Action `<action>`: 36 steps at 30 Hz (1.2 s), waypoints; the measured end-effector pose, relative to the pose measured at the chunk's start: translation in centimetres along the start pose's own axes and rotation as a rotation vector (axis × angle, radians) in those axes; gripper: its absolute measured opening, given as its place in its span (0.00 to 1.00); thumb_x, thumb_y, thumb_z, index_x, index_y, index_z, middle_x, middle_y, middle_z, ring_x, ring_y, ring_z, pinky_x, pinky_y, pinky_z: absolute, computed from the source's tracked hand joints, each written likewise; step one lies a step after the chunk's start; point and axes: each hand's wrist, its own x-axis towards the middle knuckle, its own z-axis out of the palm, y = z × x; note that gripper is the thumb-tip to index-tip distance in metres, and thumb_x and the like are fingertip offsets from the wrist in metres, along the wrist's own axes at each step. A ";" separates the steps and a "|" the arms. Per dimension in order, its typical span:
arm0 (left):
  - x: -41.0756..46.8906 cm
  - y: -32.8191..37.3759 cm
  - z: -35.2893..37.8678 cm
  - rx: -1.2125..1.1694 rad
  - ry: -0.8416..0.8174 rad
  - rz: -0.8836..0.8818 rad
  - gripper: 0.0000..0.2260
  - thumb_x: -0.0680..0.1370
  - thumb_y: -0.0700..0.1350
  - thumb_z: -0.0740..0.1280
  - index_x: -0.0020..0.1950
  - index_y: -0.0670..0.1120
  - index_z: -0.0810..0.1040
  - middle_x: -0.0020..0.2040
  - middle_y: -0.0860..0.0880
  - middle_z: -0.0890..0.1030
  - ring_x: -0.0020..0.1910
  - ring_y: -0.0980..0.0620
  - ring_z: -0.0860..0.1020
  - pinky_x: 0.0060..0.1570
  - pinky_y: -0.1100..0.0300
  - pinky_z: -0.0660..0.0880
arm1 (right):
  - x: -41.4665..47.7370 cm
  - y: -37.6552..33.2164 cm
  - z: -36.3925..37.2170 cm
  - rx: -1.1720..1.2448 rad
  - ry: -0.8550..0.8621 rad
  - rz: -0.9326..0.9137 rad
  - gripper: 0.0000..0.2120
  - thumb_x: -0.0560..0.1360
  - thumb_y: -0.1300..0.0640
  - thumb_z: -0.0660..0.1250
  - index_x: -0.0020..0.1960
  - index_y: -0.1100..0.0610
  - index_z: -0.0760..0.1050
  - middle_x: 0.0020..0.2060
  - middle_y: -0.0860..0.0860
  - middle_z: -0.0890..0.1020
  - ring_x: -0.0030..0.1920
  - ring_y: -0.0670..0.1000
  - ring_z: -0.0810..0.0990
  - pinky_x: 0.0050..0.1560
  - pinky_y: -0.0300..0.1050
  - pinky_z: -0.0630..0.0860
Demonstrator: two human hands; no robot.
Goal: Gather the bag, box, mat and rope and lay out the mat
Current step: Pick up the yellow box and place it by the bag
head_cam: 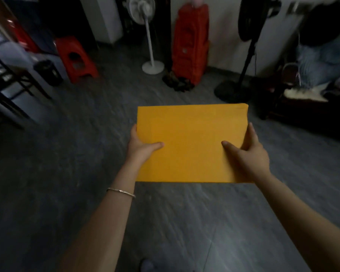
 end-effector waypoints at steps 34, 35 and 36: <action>-5.0 -8.2 -65.5 -0.224 0.999 -0.137 0.44 0.65 0.49 0.78 0.74 0.48 0.56 0.71 0.45 0.66 0.65 0.41 0.71 0.60 0.40 0.72 | -20.7 -59.9 40.9 0.081 -0.637 -0.900 0.45 0.64 0.28 0.65 0.75 0.40 0.50 0.65 0.55 0.73 0.61 0.60 0.74 0.57 0.56 0.72; -5.2 -8.9 -67.2 -0.221 1.045 -0.162 0.44 0.65 0.49 0.78 0.74 0.48 0.56 0.71 0.45 0.67 0.64 0.41 0.71 0.60 0.41 0.72 | -21.7 -61.7 43.0 0.078 -0.684 -0.921 0.46 0.64 0.27 0.65 0.75 0.40 0.50 0.65 0.54 0.74 0.61 0.60 0.74 0.57 0.56 0.72; -5.5 -9.5 -68.7 -0.216 1.088 -0.193 0.44 0.65 0.50 0.78 0.73 0.49 0.57 0.70 0.45 0.68 0.64 0.41 0.72 0.60 0.41 0.72 | -22.7 -63.4 45.0 0.072 -0.731 -0.939 0.47 0.63 0.26 0.64 0.75 0.40 0.50 0.65 0.54 0.74 0.60 0.60 0.75 0.56 0.56 0.73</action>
